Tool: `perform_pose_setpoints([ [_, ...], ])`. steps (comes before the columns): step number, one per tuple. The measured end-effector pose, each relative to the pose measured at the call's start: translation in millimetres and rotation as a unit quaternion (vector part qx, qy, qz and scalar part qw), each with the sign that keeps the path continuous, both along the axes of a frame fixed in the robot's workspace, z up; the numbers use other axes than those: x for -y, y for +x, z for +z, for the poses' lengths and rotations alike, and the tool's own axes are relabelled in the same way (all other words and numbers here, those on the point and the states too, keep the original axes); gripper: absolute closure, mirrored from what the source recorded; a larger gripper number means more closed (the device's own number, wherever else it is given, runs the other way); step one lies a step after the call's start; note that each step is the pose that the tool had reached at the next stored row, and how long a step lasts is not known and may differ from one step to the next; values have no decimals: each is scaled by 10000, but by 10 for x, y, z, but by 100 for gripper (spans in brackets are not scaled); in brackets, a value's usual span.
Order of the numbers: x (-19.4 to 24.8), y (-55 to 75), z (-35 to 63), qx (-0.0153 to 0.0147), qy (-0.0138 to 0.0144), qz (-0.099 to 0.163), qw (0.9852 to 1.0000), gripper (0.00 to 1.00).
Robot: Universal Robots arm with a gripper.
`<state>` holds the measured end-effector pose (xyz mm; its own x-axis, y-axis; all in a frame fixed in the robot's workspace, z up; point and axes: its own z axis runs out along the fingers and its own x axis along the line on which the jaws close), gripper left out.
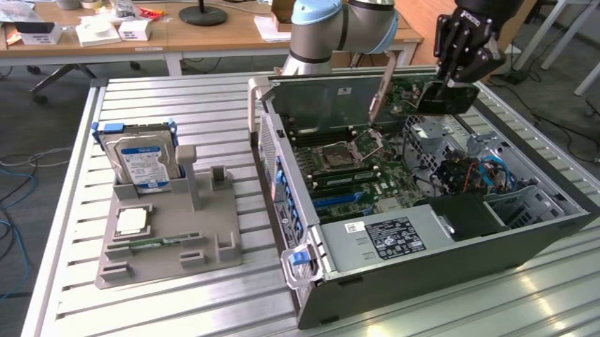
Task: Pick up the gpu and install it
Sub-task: 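Insert the gpu into the slot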
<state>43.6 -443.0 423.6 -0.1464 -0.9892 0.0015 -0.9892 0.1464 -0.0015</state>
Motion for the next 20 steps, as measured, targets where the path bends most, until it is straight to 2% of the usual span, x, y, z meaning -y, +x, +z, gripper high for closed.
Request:
perform_pose_setpoints([
  [5,0,0,-1,0,-8,272,9996,74],
  [12,0,-3,-3,5,-9,313,9995,74],
  [17,0,-26,-11,65,-10,322,9995,74],
  [20,0,-36,-18,87,-11,327,9994,74],
])
